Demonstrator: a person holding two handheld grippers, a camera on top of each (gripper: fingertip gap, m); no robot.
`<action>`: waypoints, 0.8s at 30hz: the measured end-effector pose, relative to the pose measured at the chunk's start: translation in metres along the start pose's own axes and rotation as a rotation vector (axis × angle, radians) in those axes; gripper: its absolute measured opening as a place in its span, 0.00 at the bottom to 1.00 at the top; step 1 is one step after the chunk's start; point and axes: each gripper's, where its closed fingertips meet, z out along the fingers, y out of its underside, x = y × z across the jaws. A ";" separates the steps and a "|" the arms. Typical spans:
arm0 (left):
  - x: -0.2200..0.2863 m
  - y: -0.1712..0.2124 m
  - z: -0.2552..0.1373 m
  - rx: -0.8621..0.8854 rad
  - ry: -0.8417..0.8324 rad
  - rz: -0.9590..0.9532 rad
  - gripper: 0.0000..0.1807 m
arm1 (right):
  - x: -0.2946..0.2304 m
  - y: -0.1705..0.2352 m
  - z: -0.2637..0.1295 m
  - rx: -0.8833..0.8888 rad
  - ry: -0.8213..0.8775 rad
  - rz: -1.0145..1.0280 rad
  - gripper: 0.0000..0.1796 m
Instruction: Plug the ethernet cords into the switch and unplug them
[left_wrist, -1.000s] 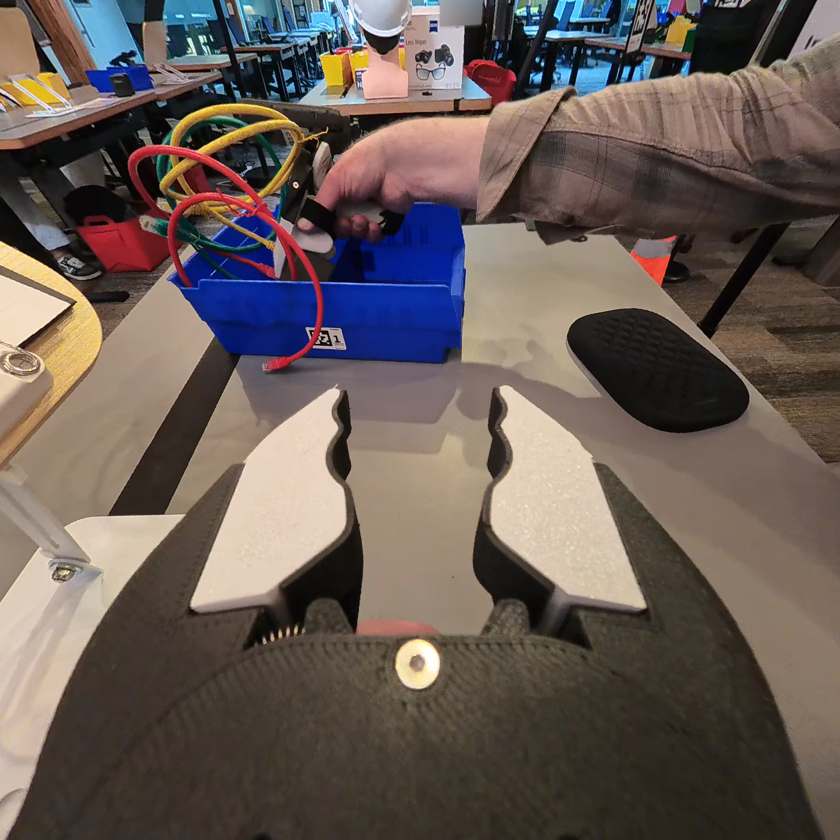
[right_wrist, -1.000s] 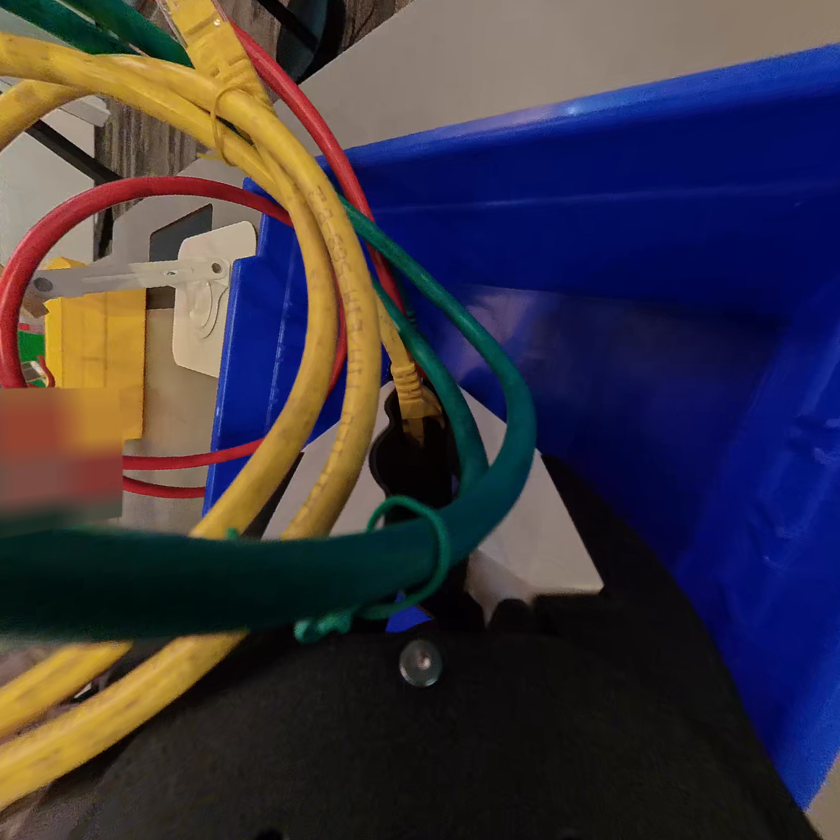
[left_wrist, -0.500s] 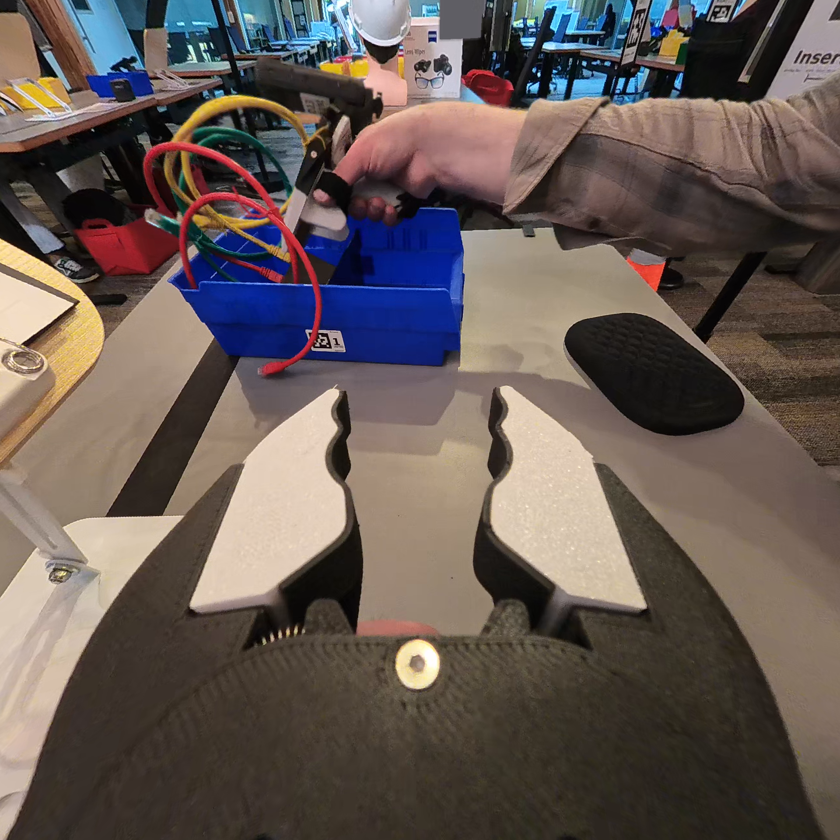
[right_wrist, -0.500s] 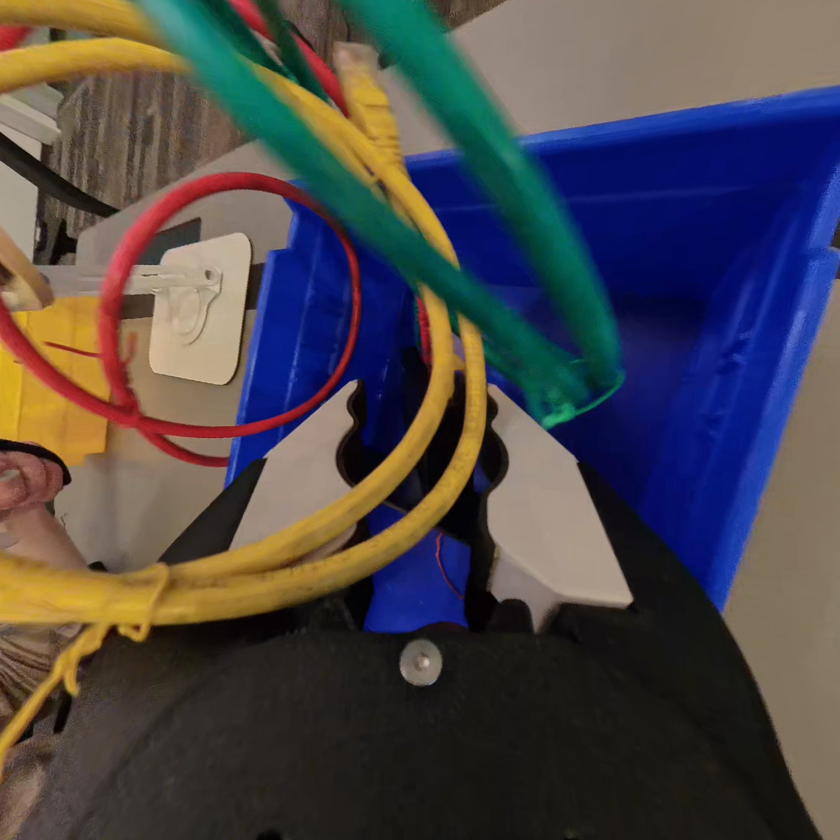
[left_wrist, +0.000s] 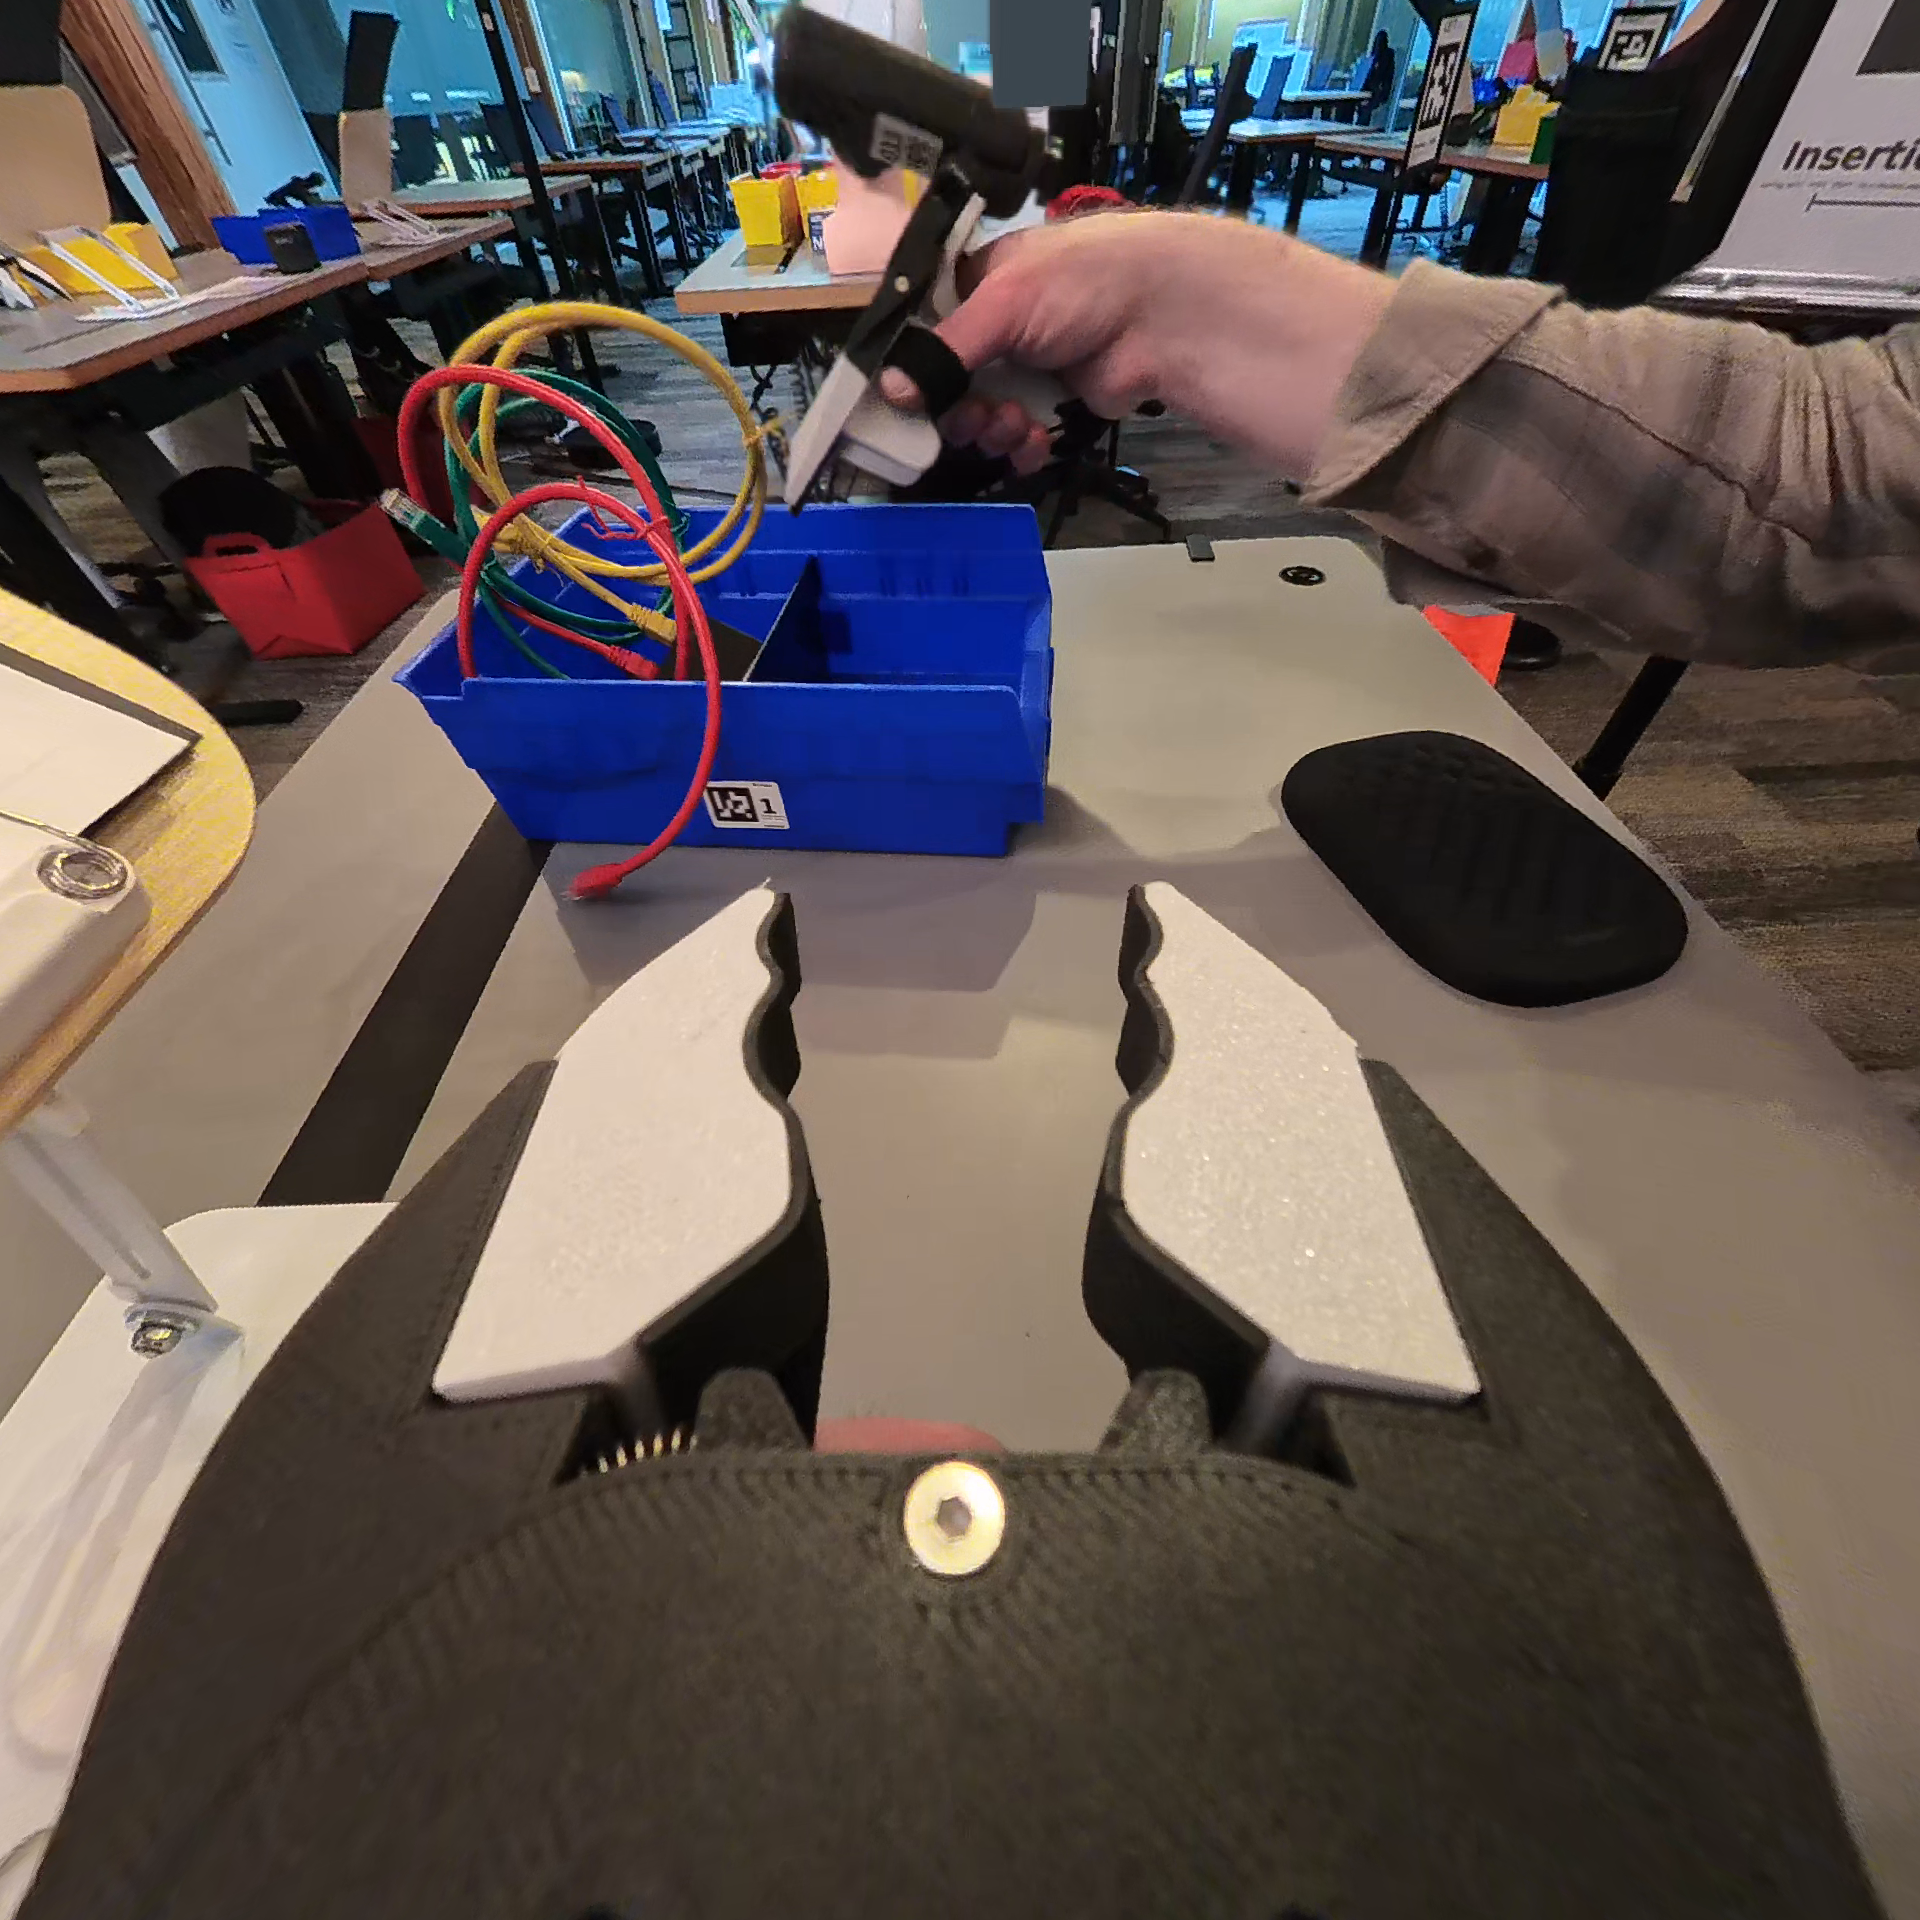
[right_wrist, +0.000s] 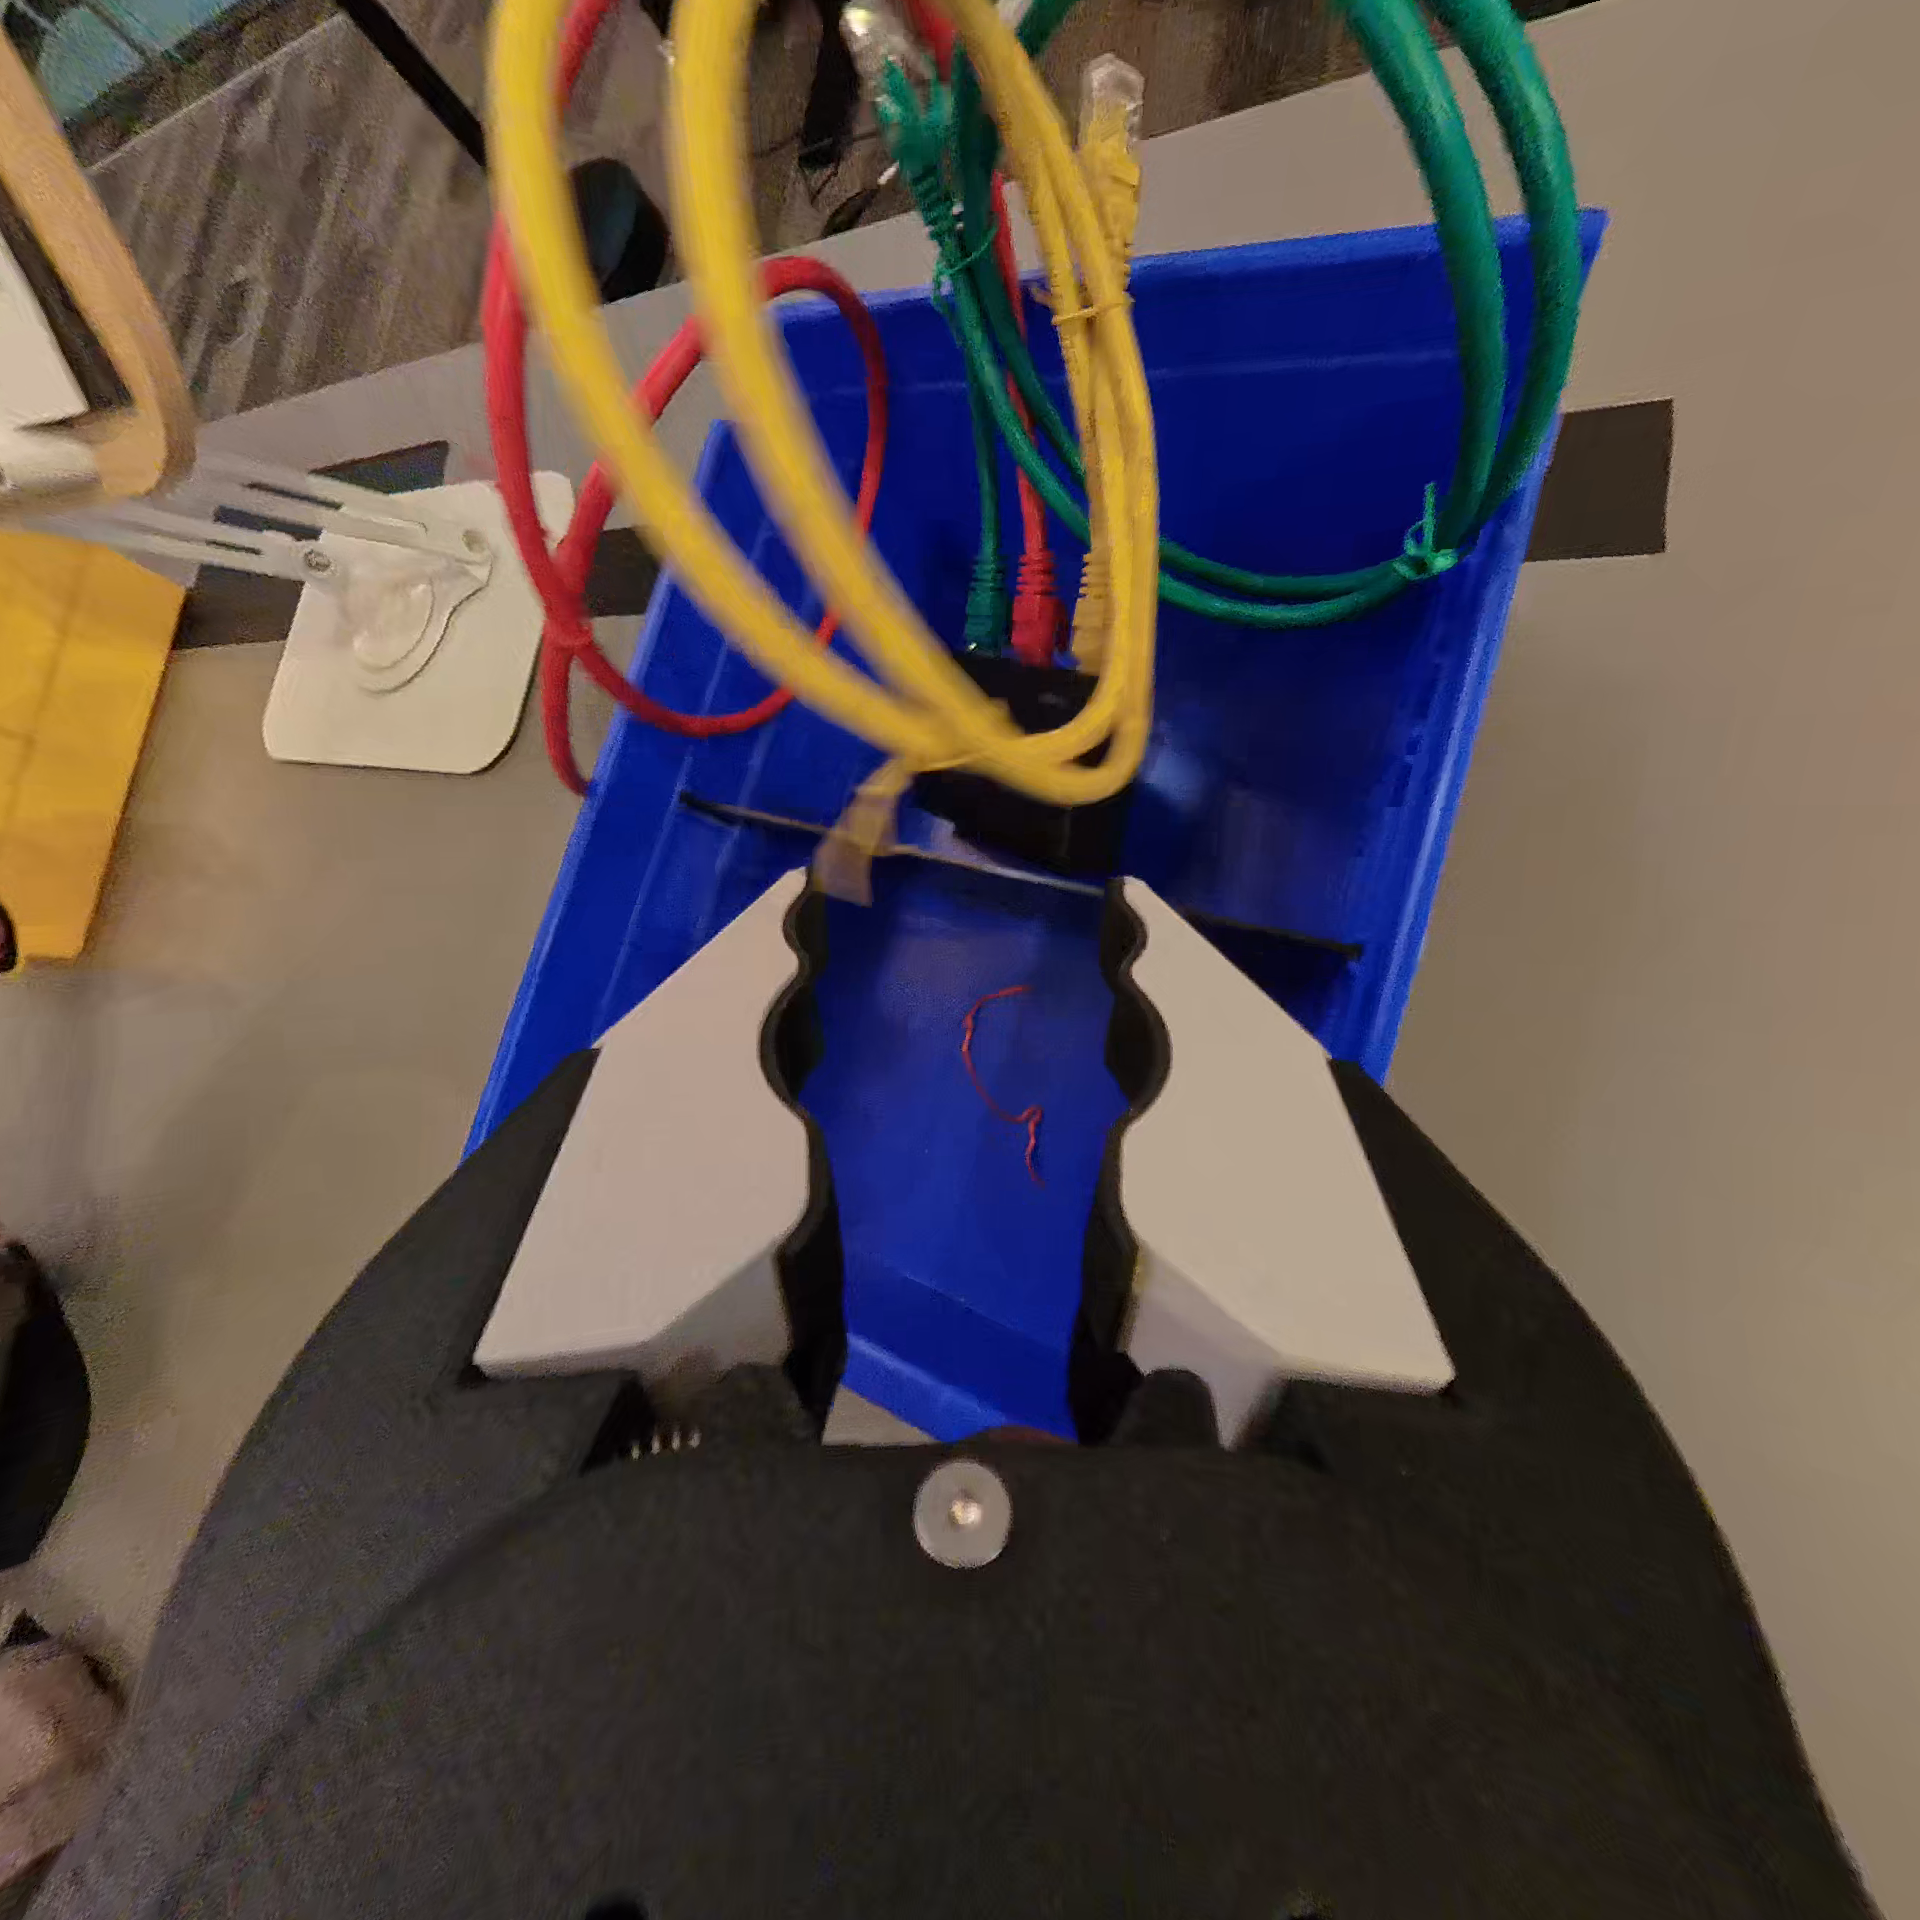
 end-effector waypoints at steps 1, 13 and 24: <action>0.000 0.000 0.000 0.000 0.000 0.000 0.33 | -0.004 0.003 -0.004 0.004 0.001 -0.013 0.29; 0.005 -0.004 0.002 -0.008 0.002 0.023 0.33 | -0.098 -0.003 0.028 0.065 -0.112 -0.122 0.31; 0.001 -0.008 -0.005 0.020 -0.006 0.017 0.33 | -0.089 -0.041 0.055 0.202 -0.228 -0.005 0.05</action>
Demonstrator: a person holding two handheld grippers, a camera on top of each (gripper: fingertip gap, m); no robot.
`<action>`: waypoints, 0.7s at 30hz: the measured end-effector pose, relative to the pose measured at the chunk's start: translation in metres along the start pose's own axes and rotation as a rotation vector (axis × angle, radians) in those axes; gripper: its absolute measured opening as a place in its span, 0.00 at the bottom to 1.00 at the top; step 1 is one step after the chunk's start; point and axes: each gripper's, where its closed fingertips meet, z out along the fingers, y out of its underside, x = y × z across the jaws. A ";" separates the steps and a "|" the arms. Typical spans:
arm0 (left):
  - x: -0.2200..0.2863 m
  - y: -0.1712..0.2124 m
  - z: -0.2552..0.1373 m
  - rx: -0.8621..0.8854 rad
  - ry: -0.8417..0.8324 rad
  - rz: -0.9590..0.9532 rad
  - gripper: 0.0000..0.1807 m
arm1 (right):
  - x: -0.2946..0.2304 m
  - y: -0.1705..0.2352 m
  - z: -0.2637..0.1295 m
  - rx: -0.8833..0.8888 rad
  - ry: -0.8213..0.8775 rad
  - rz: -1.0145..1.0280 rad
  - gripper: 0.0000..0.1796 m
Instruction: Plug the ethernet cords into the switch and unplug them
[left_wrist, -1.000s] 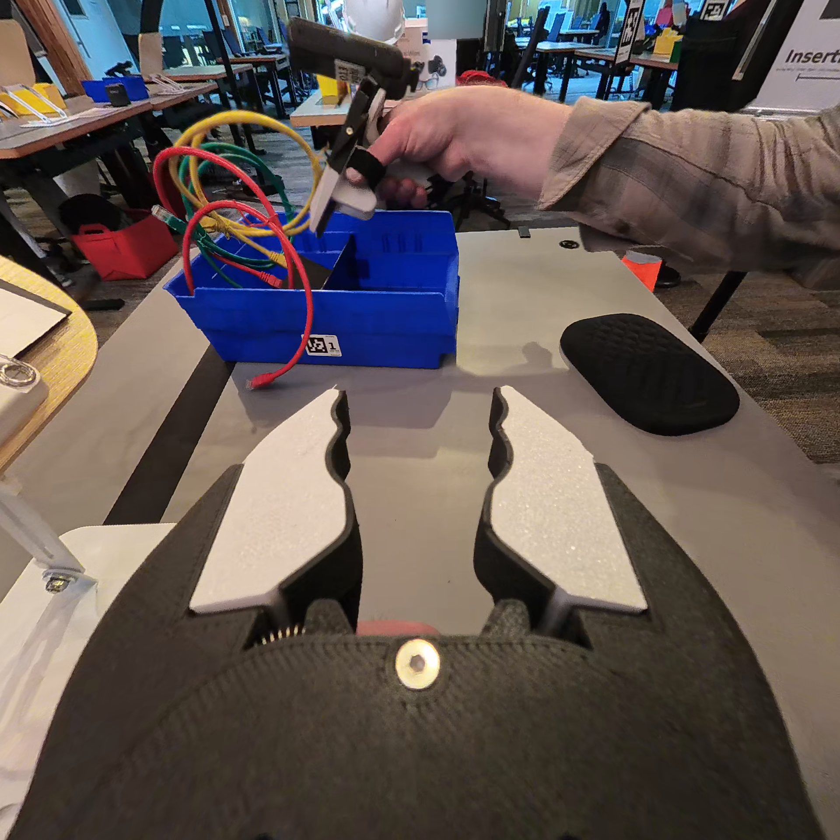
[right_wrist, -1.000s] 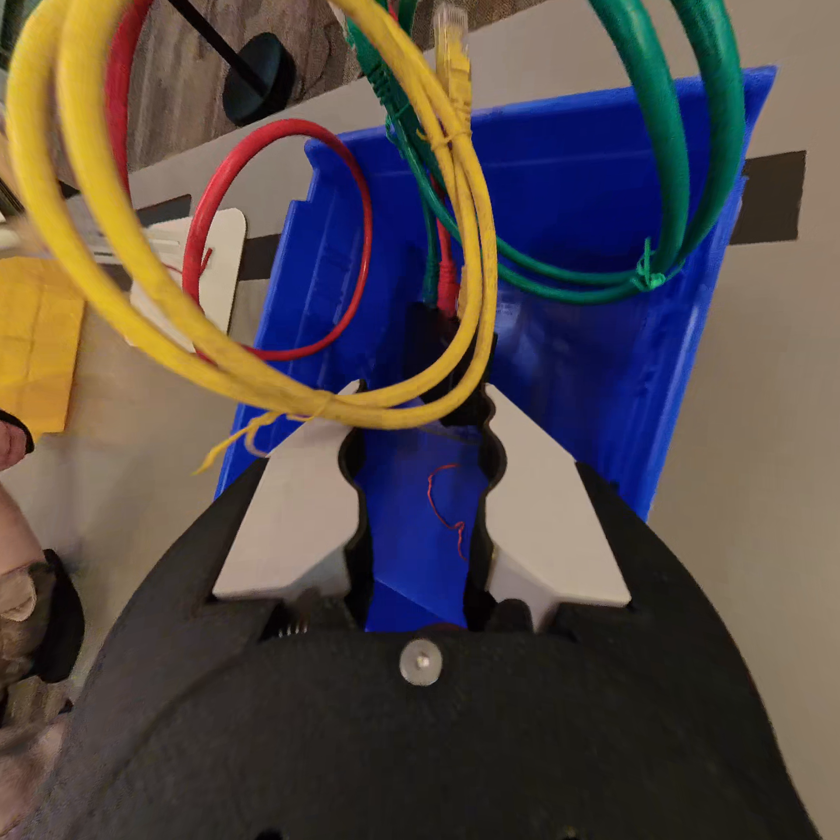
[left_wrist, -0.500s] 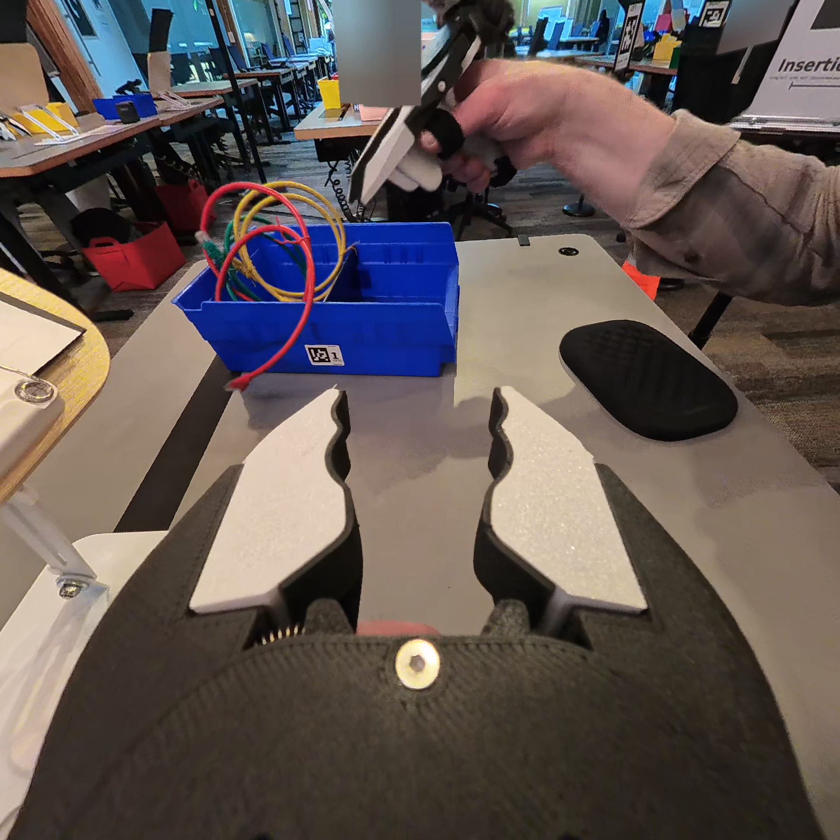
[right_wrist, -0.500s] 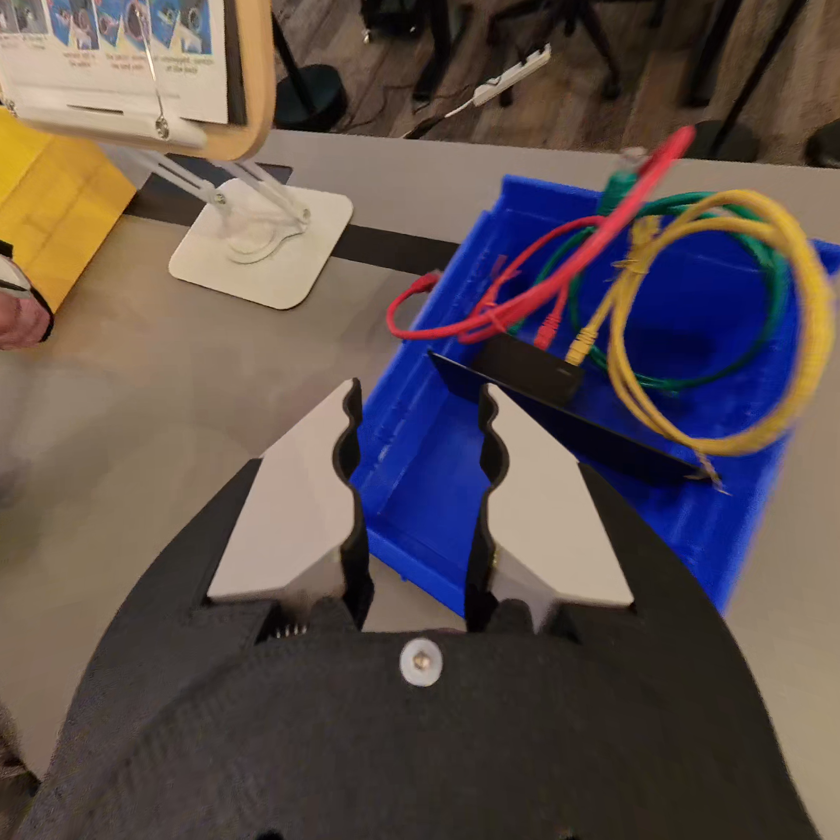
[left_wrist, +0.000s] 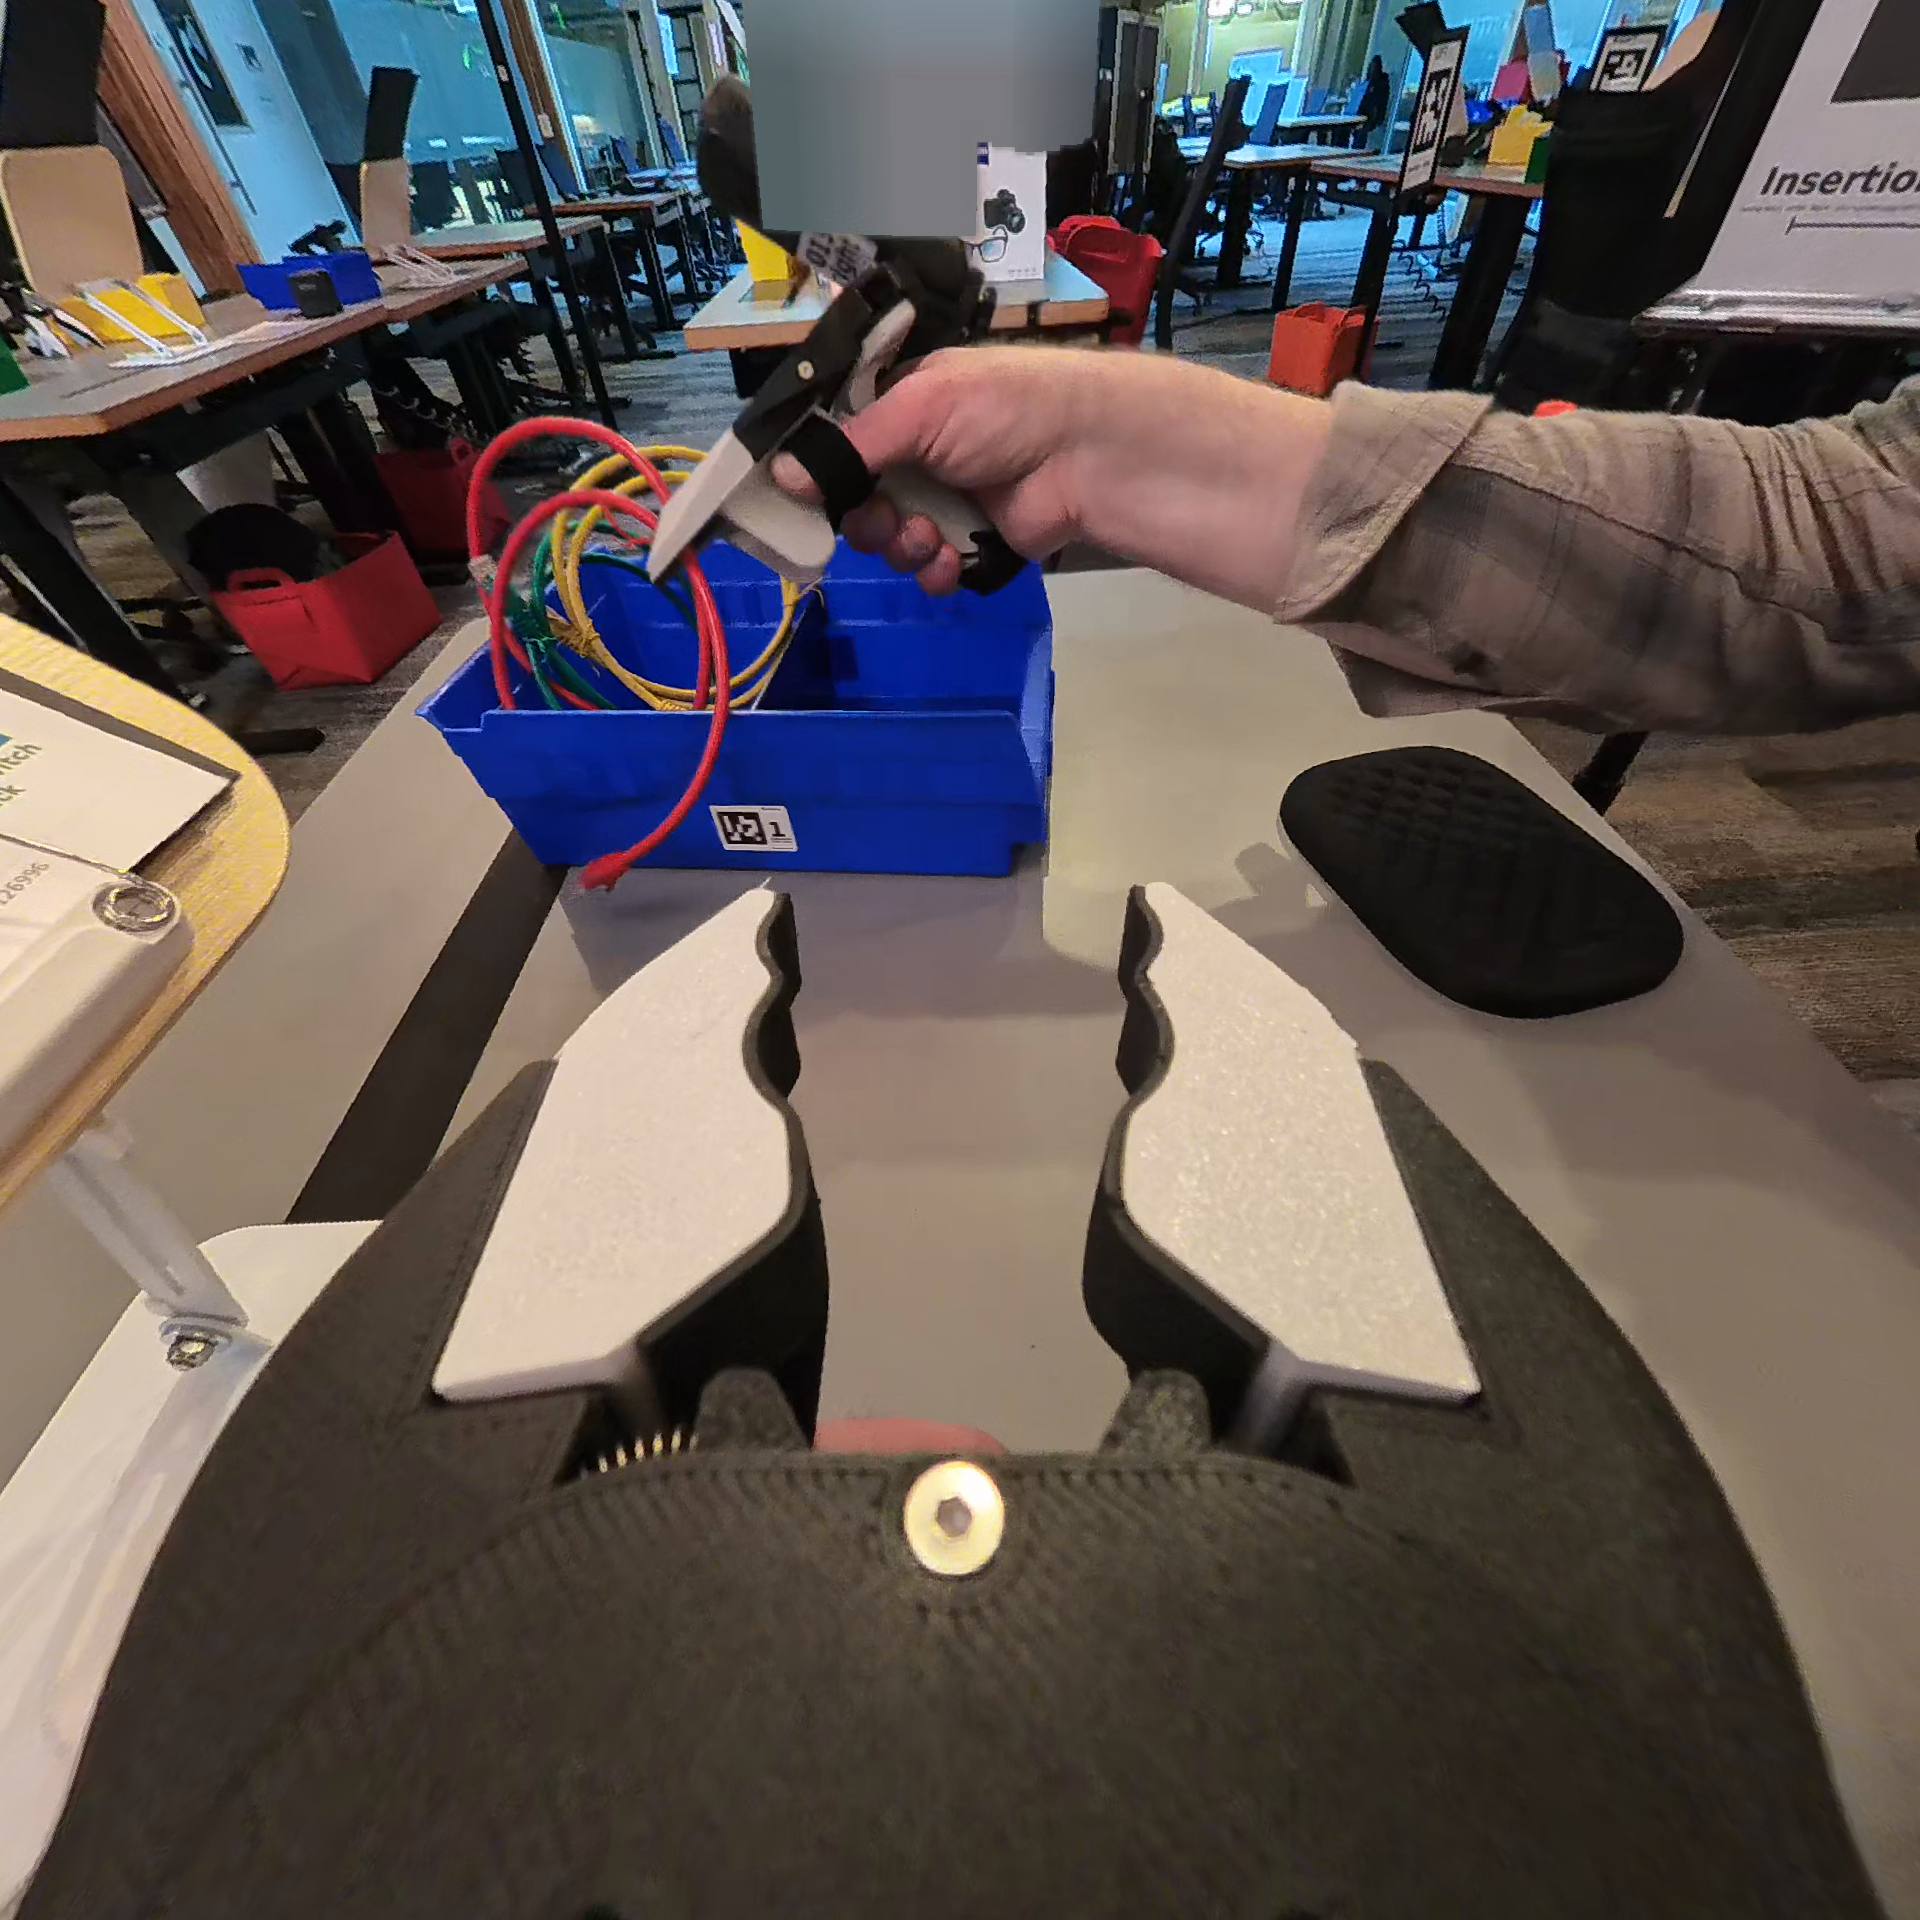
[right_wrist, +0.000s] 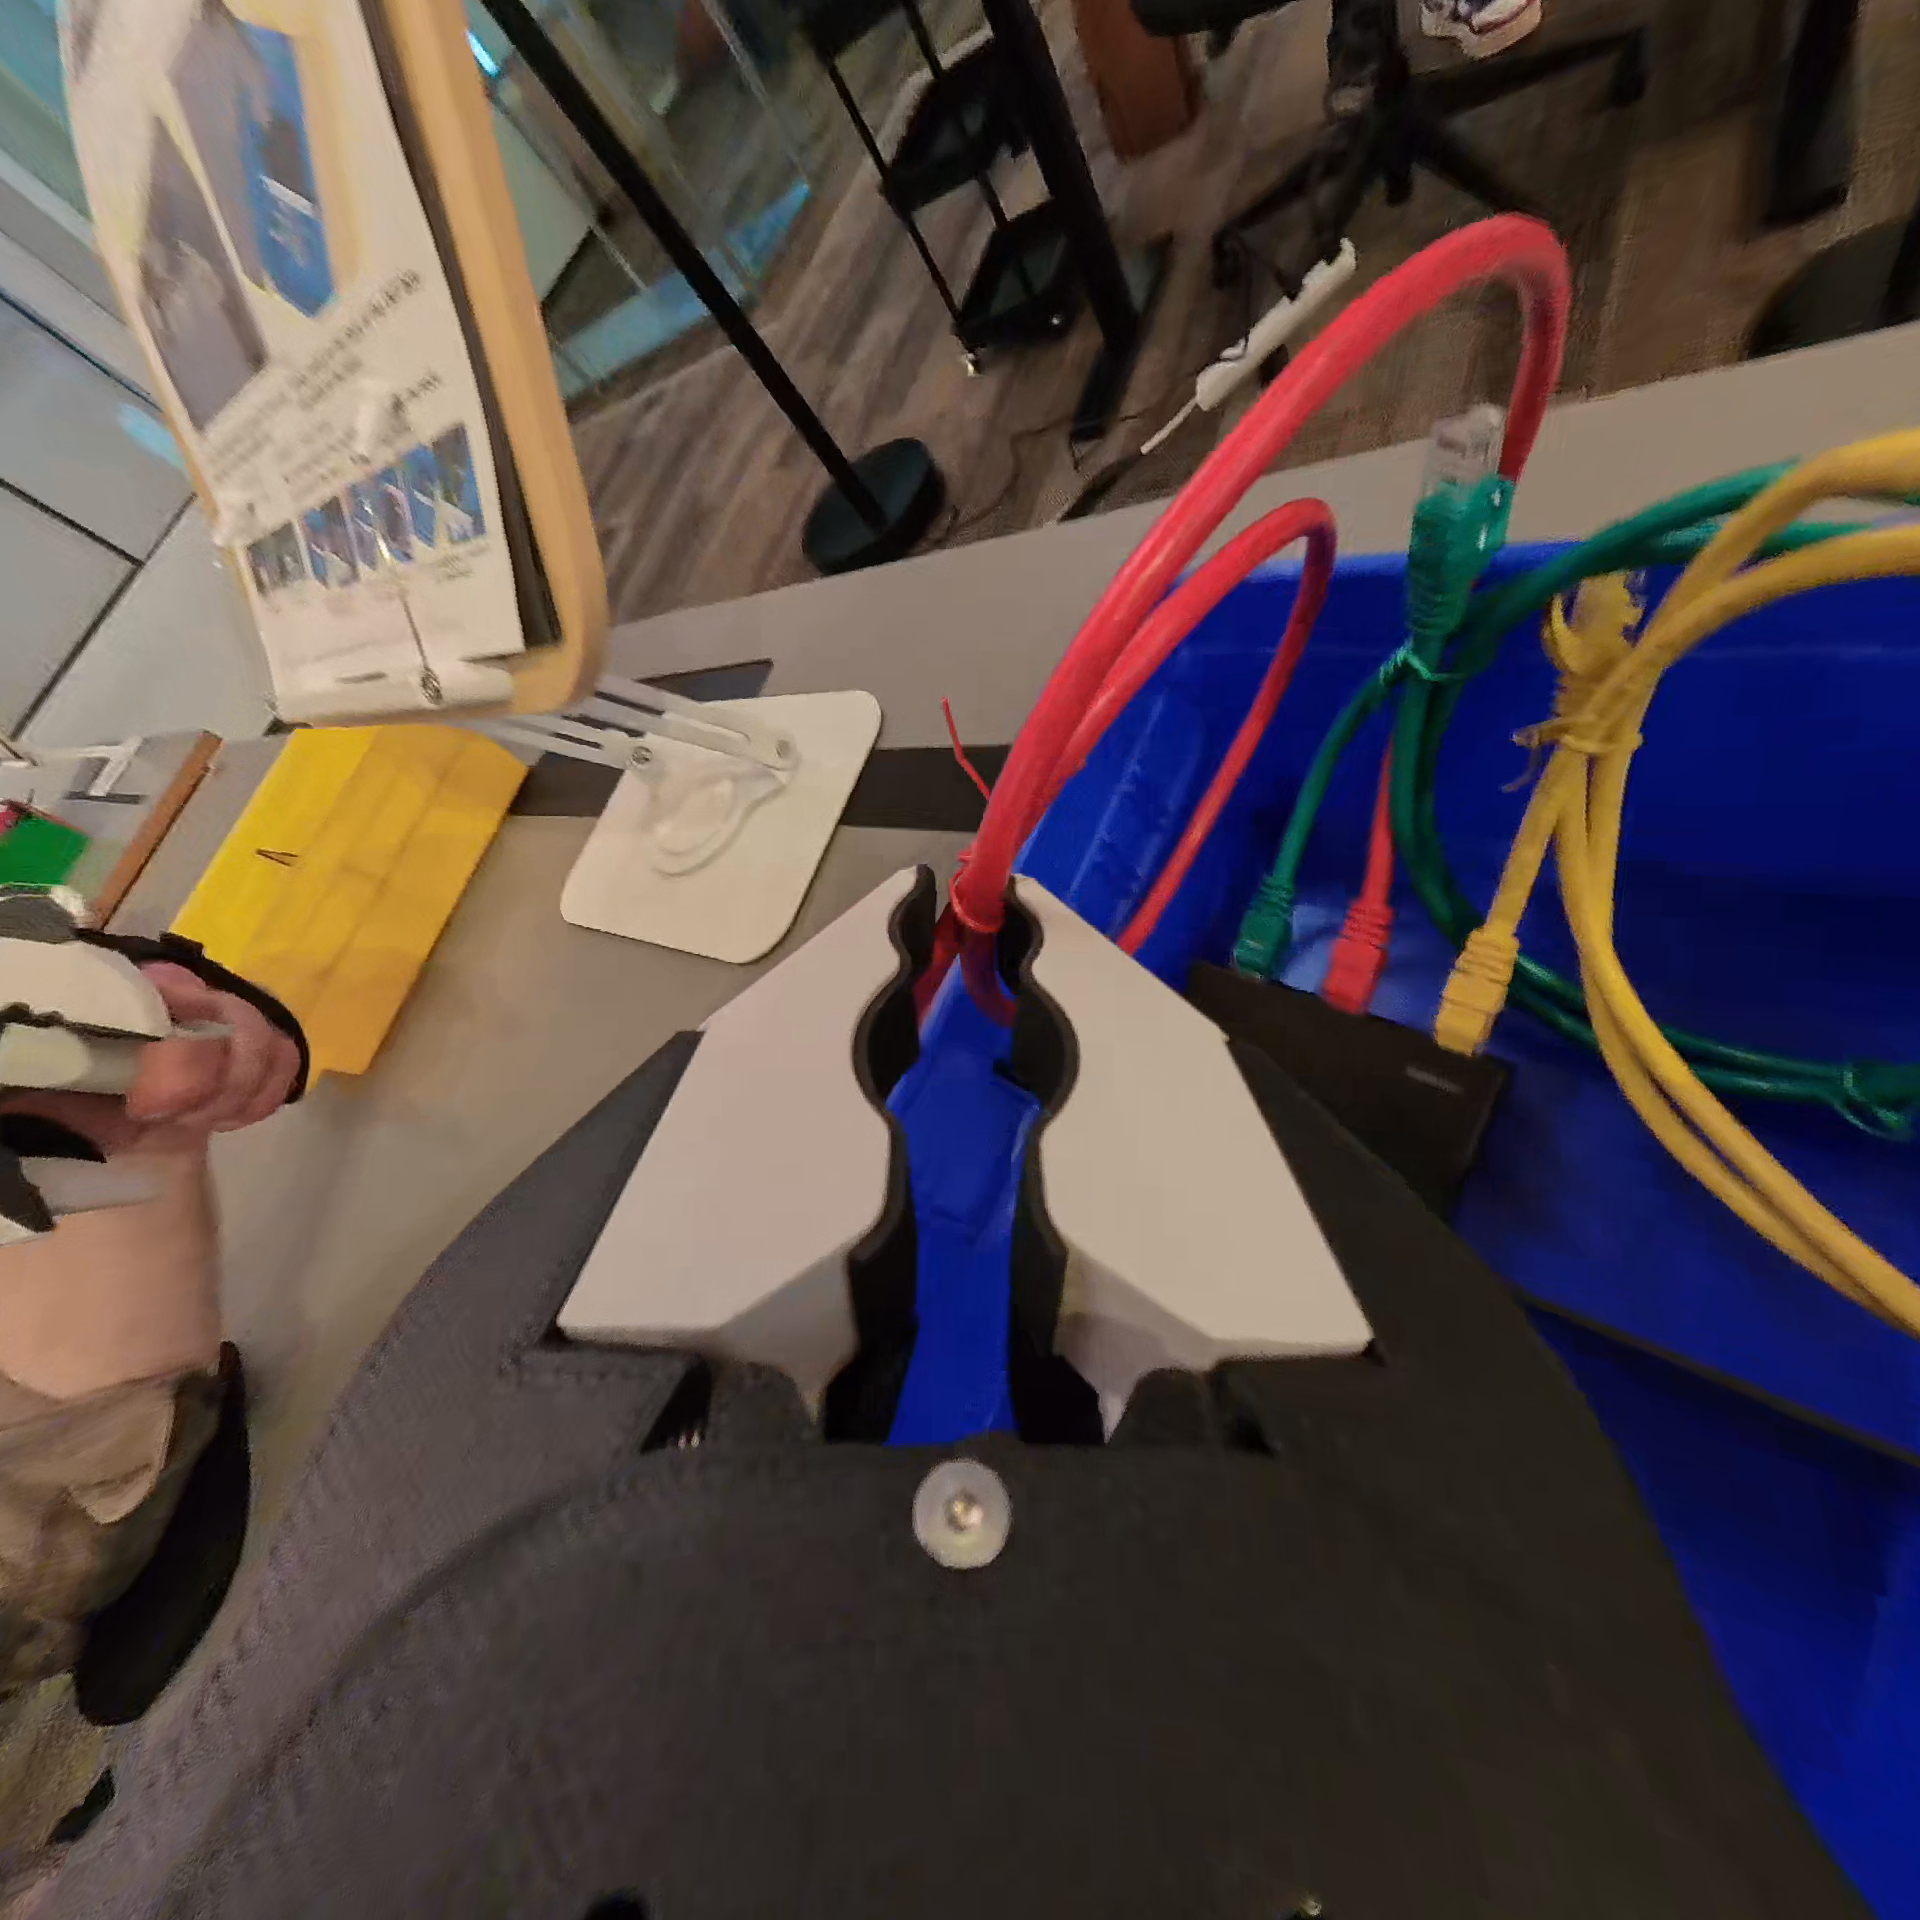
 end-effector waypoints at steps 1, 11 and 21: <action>0.000 0.000 0.000 0.001 -0.001 -0.001 0.33 | -0.002 -0.005 0.000 0.001 -0.008 -0.007 0.05; -0.003 0.005 0.000 -0.012 -0.005 -0.009 0.33 | -0.021 -0.091 -0.013 0.086 -0.305 0.173 0.03; -0.006 0.018 0.006 -0.044 -0.001 -0.031 0.33 | 0.013 -0.103 -0.041 0.011 -0.414 0.292 0.03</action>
